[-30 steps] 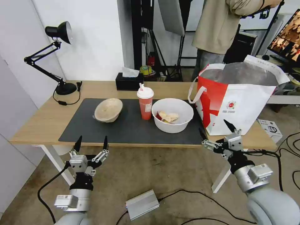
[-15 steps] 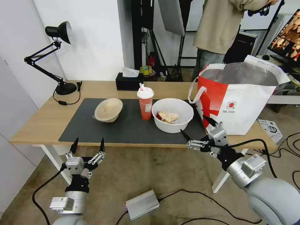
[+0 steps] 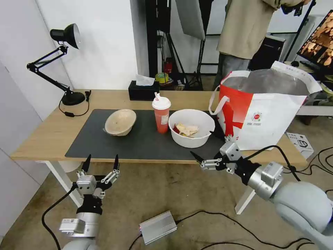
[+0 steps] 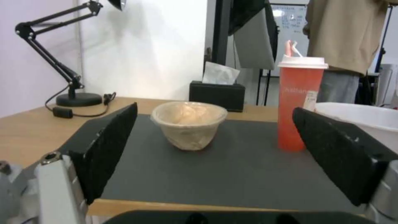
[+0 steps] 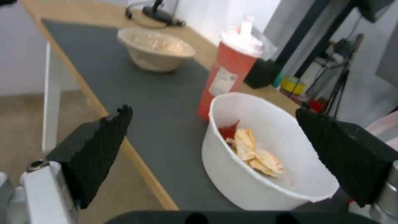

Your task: Pick up the trash from the table and place it into the takeout bag.

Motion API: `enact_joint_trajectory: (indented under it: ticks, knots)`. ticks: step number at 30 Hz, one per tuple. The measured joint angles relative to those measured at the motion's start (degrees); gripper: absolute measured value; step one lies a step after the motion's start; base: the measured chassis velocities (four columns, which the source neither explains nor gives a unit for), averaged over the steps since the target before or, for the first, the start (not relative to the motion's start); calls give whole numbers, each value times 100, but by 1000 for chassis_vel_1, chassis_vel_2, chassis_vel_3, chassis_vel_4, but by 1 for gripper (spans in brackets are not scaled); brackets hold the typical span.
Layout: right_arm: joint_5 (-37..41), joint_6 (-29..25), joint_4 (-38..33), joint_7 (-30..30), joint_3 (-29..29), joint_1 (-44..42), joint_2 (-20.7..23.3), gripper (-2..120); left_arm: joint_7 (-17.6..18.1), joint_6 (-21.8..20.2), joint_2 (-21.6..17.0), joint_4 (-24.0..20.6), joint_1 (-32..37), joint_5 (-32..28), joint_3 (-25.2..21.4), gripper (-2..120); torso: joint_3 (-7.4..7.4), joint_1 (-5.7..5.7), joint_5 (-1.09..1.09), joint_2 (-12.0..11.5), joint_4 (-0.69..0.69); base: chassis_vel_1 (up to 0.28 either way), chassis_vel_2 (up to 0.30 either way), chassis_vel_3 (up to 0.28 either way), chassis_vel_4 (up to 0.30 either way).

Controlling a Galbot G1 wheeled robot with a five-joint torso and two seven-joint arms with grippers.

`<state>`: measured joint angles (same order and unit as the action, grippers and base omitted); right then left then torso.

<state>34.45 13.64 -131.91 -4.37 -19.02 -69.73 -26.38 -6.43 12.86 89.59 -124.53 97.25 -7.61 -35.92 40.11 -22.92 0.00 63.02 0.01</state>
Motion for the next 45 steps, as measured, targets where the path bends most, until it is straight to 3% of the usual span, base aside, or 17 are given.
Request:
enact_joint_trajectory:
  ticks: [4,7,15,32,40,45]
  knots:
    - [110,35,49,-118,75,134,195,100,-11,54,-1,57,1,2,9,100,0,0,0,0,-1,0,0,0,0]
    - [422,81,204,-201,452,693,428,100,-43,119,1,152,1,9,29,100,0,1,0,0,-1,0,0,0,0]
    - [801,191,580,-291,1439,2055,563,100,-84,165,15,241,12,28,66,100,0,0,0,0,0,0,0,0,0]
    - [1139,254,1260,-657,2865,3548,510,100,-176,284,34,500,-62,35,86,100,0,0,0,0,-2,0,0,0,0]
    - [1206,316,1720,-780,3871,4543,302,100,-177,291,-15,572,-106,-28,-14,100,0,0,-1,0,0,0,0,0,0]
    - [1143,318,1840,-756,3987,4579,161,100,-176,297,-12,630,-114,-36,-30,100,0,0,0,0,-1,0,0,0,0]
